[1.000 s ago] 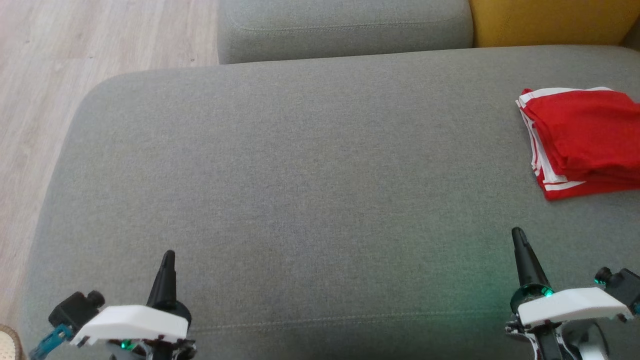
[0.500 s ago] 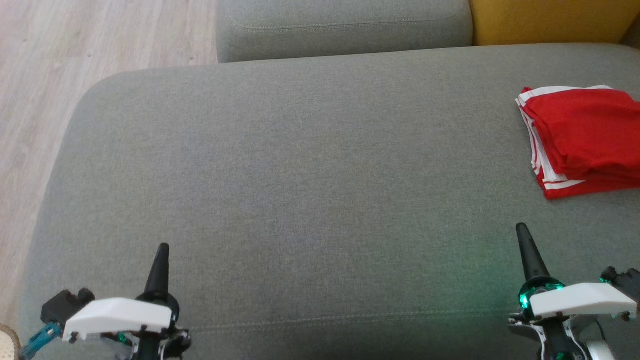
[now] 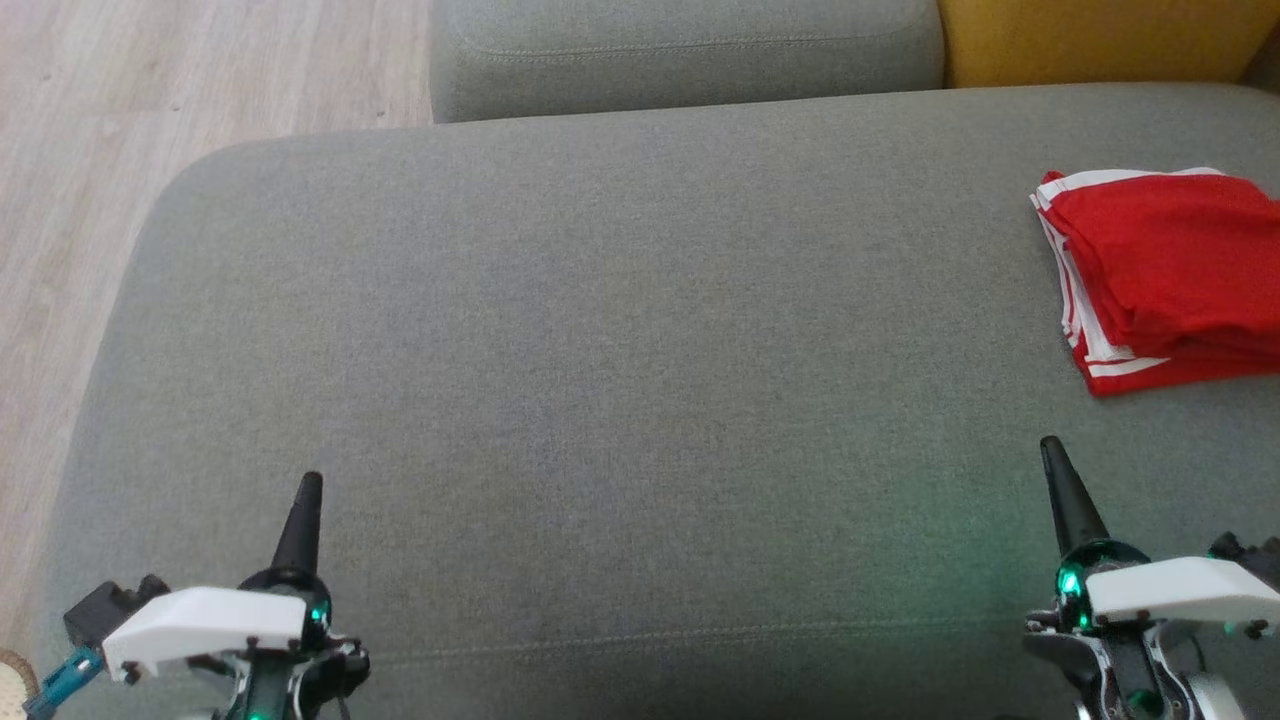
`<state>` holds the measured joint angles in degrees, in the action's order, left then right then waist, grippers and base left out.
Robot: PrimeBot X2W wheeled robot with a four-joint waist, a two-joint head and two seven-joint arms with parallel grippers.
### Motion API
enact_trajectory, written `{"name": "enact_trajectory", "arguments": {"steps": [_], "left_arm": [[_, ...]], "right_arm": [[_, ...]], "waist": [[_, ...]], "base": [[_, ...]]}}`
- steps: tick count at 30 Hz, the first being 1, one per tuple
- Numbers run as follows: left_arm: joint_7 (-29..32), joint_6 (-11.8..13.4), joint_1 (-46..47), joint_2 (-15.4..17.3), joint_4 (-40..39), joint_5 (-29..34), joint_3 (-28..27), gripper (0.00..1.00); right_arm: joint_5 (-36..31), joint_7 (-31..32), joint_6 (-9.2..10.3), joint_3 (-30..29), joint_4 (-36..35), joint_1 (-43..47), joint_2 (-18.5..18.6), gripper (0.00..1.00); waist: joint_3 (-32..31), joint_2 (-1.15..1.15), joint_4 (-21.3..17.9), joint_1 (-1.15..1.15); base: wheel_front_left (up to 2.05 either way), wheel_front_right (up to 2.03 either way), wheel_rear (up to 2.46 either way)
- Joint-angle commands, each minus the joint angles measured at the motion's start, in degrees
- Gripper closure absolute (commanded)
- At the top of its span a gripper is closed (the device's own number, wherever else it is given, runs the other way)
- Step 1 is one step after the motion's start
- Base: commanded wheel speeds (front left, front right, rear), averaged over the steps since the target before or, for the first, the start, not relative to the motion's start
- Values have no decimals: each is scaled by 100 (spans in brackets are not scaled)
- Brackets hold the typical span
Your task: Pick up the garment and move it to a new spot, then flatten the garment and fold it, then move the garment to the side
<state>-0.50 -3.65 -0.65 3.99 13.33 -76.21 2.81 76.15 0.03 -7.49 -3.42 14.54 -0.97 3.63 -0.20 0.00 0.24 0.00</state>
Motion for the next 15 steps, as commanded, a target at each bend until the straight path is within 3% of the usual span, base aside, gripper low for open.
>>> {"name": "enact_trajectory", "arguments": {"steps": [1, 15], "left_arm": [[61, -105, 381, 105, -140, -215, -245, 100], [280, -257, 539, 104, -29, -1106, -460, 100]], "right_arm": [[226, 60, -1, 58, -159, -316, 93, 100], [1086, 278, 0, -15, -104, -423, 94, 100]], "waist": [[3, 0, -2, 0], [20, 0, -14, 0]], "base": [[0, 0, 0], [0, 0, 0]]}}
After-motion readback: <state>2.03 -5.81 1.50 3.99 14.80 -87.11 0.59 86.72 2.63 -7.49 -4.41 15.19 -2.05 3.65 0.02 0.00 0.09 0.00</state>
